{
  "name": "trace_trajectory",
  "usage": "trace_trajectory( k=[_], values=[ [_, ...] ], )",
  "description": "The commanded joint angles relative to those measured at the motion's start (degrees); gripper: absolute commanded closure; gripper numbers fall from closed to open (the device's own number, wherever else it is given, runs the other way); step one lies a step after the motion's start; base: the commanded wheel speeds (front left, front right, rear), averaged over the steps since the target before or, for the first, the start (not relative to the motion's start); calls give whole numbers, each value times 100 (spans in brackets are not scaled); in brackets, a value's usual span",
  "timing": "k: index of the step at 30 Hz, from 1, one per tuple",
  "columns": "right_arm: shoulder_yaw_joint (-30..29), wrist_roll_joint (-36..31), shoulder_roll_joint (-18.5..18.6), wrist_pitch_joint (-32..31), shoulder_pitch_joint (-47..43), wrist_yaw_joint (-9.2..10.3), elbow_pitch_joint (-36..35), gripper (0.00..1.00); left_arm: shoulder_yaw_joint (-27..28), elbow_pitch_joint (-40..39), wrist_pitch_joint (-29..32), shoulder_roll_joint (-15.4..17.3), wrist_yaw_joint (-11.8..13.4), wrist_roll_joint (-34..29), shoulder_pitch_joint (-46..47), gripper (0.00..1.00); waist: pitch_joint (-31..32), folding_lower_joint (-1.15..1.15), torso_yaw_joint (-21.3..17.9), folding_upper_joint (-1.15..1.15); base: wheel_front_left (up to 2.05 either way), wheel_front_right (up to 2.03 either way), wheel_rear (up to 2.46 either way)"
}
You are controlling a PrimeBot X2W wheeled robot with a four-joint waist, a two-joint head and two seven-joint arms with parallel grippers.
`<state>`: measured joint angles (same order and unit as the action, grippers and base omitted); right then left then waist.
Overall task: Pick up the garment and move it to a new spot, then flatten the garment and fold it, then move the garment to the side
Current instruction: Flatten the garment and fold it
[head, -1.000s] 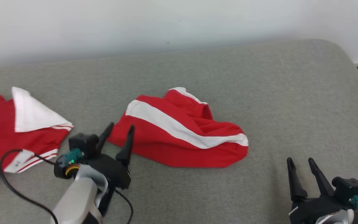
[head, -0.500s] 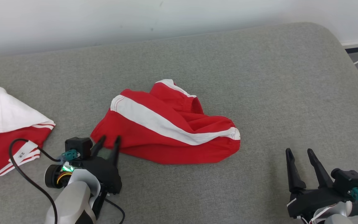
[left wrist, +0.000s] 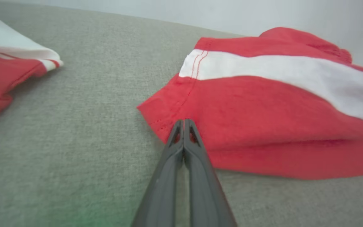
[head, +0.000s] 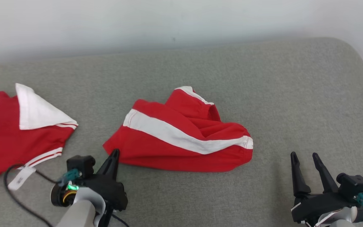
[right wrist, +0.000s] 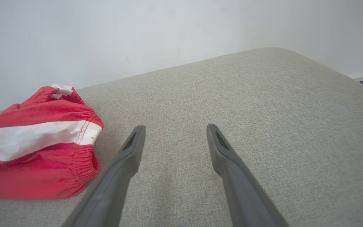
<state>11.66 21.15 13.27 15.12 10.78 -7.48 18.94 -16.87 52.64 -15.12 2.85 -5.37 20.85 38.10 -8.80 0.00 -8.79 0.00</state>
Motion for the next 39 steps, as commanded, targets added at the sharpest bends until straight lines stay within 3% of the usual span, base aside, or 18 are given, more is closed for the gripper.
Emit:
trace_trajectory(
  k=[1,9,15,16,17,18,22,32,39],
  values=[
    [-15,1,-10,5,-115,-4,-29,0,96,-330,-5,12,83,55,-352,100,175,0,159,0,0,0,0],
    [-57,76,27,4,-348,-4,13,0,130,-1847,-6,12,337,292,-1696,100,547,0,690,0,0,0,0],
    [59,126,15,5,-408,-4,22,0,22,-2298,-6,10,558,389,-2354,100,715,0,932,0,0,0,0],
    [88,133,19,5,-421,-4,16,0,23,-2342,-7,13,592,385,-2448,61,744,0,963,0,0,0,0],
    [109,143,19,5,-437,-4,4,0,13,-2389,-6,9,610,384,-2523,8,773,0,993,0,0,0,0],
    [134,156,23,5,-453,-4,-8,0,17,-2450,-6,9,648,367,-2580,0,792,0,1011,0,0,0,0],
    [187,178,-12,5,-514,-4,-53,0,162,-2664,-6,12,721,114,-2792,0,881,0,1060,0,0,0,0],
    [313,120,-136,4,-833,-4,-178,0,910,-3256,-6,8,621,-688,-3216,0,1090,0,947,0,0,0,0],
    [201,-345,-218,5,-1006,-4,-262,0,1194,-3522,-6,8,574,-1039,-3458,0,1185,0,807,0,0,0,0]
  ],
)
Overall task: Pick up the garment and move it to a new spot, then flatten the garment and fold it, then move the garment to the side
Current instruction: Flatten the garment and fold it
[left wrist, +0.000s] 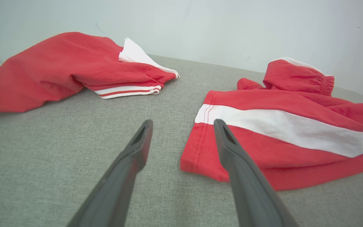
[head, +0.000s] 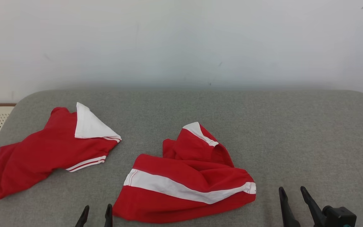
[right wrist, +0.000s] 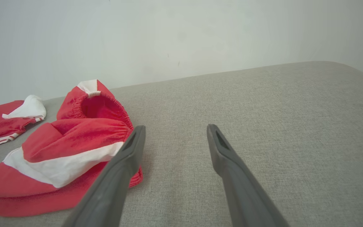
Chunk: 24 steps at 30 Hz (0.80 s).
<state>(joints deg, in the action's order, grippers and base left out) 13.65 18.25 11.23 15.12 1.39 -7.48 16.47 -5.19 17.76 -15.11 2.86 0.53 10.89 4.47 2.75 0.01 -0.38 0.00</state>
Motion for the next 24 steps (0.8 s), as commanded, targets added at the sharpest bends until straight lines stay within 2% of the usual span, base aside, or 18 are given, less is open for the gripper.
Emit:
trace_trajectory(
  k=[1,12,24],
  values=[
    [-16,-154,-25,5,-105,-4,-21,0,57,-71,-7,8,0,-56,-133,0,48,-1,-59,0,0,0,0],
    [-170,-985,-150,5,-360,-4,-276,0,146,-376,-7,7,11,-474,-423,0,199,-1,-218,0,0,0,0],
    [-131,-920,-288,5,-402,-4,-305,0,100,-320,-7,6,-34,-444,-385,0,126,-1,-220,0,0,0,0]
  ],
)
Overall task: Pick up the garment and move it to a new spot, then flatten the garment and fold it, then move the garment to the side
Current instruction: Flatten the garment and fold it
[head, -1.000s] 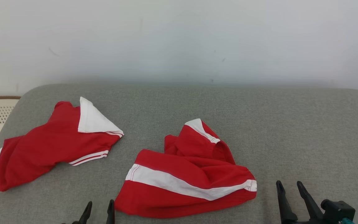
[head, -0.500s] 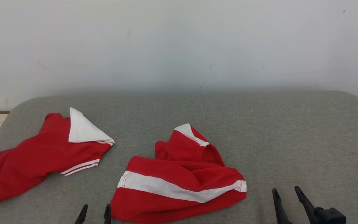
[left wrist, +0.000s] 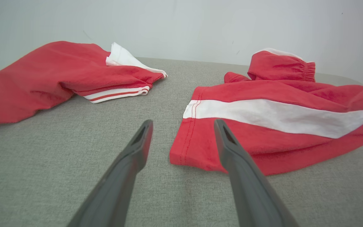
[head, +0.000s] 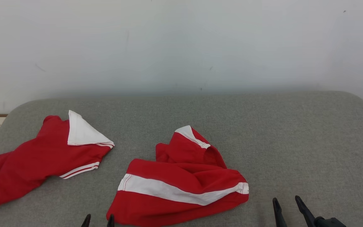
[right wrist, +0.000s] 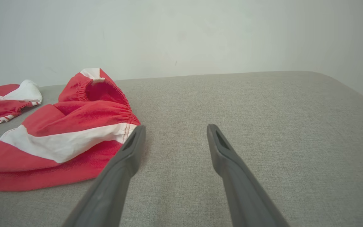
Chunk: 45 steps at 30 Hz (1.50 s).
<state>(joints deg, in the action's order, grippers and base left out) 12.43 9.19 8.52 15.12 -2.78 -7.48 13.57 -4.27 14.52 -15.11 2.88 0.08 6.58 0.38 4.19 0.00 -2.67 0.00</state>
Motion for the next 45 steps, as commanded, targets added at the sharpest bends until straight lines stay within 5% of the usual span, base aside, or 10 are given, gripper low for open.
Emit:
trace_trajectory(
  k=[1,22,27,28,31,32,33,45],
  values=[
    [34,41,-21,5,51,-4,1,0,-11,11,-7,3,-12,9,67,0,-48,0,17,0,0,0,0],
    [889,976,71,4,1220,-4,806,0,-519,96,-7,5,-250,253,1012,0,-1077,0,274,0,0,0,0],
    [1066,1146,107,4,1343,-4,942,26,-511,80,-7,4,-270,271,1088,0,-1194,0,360,0,0,0,0],
    [1108,1175,120,4,1371,-4,941,43,-512,66,-7,5,-275,273,1105,0,-1209,0,368,0,0,0,0],
    [1174,1215,141,4,1380,-4,884,73,-496,47,-7,4,-277,288,1138,0,-1233,0,376,0,0,0,0],
    [1191,1215,152,4,1361,-4,865,93,-488,45,-7,4,-275,292,1154,0,-1237,0,367,0,0,0,0],
    [1213,1230,174,4,1340,-4,843,100,-506,35,-7,2,-289,285,1176,0,-1248,0,354,0,0,0,0],
    [1451,1326,520,4,1076,-4,739,100,-658,907,-7,4,-546,745,1697,0,-1218,0,74,0,0,0,0]
  ],
)
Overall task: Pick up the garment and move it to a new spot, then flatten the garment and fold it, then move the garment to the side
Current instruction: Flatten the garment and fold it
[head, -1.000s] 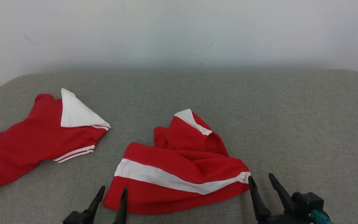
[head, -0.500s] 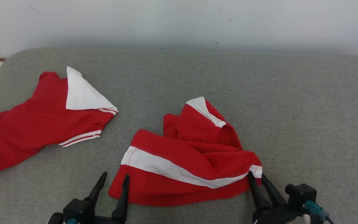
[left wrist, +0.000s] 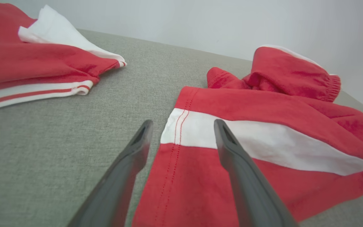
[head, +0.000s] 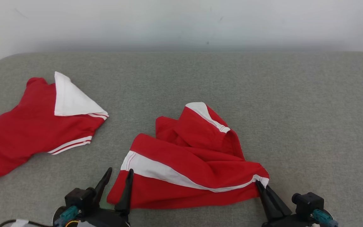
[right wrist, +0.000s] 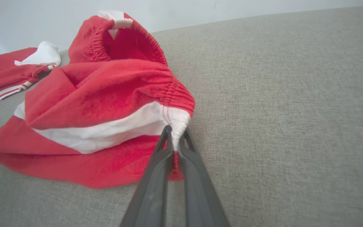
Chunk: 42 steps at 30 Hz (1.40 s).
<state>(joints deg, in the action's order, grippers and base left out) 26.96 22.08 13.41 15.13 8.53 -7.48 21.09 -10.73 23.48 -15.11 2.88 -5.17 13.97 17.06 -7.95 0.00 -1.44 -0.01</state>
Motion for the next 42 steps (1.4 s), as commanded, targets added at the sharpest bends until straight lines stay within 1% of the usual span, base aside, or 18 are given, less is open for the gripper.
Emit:
trace_trajectory(
  k=[1,5,11,13,17,18,19,20,21,28,33,35,36,37,39,42],
  values=[
    [42,38,53,3,-57,-4,-7,100,-14,156,-7,4,-46,75,87,0,-14,0,-78,1,0,0,0],
    [166,93,103,3,19,-4,2,100,-99,784,-7,6,-161,202,482,0,-78,0,-168,1,0,0,0],
    [320,125,65,3,177,-4,-10,100,-59,1598,-7,10,-214,364,1049,0,-212,0,-281,1,0,0,0],
    [374,156,56,3,242,-4,-12,100,-136,1812,-7,31,-222,377,1247,0,-254,0,-324,1,0,0,0],
    [452,198,71,3,320,-4,-13,100,-411,2115,-3,95,-228,614,1423,0,-299,0,-388,1,0,0,0],
    [461,205,76,3,341,-4,-18,100,-472,2169,-3,114,-228,680,1447,30,-306,0,-398,1,0,0,0],
    [464,213,78,3,355,-4,-19,100,-516,2186,-3,129,-229,698,1465,53,-312,0,-406,1,0,0,0],
    [464,221,81,3,363,-4,-17,100,-582,2189,-2,127,-229,717,1466,74,-318,0,-411,1,0,0,0],
    [448,222,81,3,364,-4,-14,100,-622,2182,-2,131,-229,746,1455,100,-321,0,-410,1,0,0,0],
    [307,214,67,3,351,-4,-43,100,-769,1947,-3,210,-230,856,1278,100,-265,0,-308,1,0,0,0],
    [26,334,18,3,425,-4,-296,100,-670,1398,-7,249,-231,877,1379,100,-128,0,-188,1,0,0,0],
    [-14,465,27,3,567,-4,-454,100,-734,1169,-7,371,-230,820,1601,100,-68,0,-156,1,0,0,0],
    [-14,465,27,3,567,-4,-454,100,-734,1169,-7,371,-230,820,1601,100,-68,0,-156,1,0,0,0],
    [-1,482,86,4,713,-4,-534,100,-805,1069,-7,464,-230,756,1749,100,-45,0,-147,1,0,0,0],
    [42,621,184,4,1035,-4,-640,100,-885,942,-7,623,-230,705,2058,100,8,0,-136,1,0,0,0],
    [178,799,394,3,1746,-4,-667,100,-1029,902,-7,881,-231,640,2714,100,41,0,-130,1,0,0,0]
  ],
)
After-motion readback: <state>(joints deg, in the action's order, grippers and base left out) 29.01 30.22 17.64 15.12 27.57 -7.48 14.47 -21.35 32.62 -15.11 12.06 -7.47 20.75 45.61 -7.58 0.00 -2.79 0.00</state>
